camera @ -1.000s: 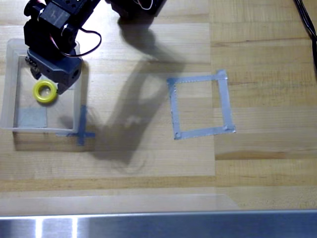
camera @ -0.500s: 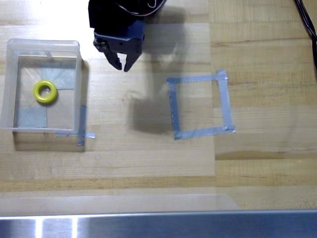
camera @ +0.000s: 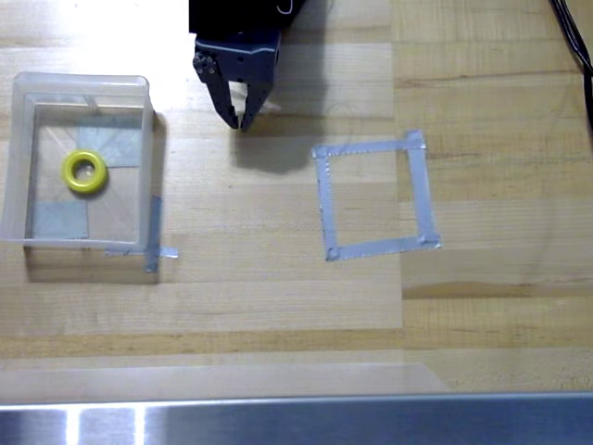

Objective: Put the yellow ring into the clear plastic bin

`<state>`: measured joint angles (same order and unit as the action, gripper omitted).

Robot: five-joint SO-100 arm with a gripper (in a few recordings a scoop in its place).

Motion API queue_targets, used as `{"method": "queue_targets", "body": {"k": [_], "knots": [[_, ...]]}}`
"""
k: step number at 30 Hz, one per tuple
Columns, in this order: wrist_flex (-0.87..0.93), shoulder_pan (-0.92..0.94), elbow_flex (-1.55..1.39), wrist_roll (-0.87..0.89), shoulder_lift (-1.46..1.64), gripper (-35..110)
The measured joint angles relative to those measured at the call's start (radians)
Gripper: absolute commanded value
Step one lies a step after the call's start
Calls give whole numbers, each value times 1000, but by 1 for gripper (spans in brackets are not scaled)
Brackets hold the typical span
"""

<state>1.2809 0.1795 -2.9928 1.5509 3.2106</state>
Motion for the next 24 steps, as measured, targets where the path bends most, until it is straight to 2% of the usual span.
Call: {"method": "queue_targets", "body": {"k": [8, 24], "knots": [[6, -21, -110, 0, 32, 0], [9, -25, -115, -12, 32, 1]]}}
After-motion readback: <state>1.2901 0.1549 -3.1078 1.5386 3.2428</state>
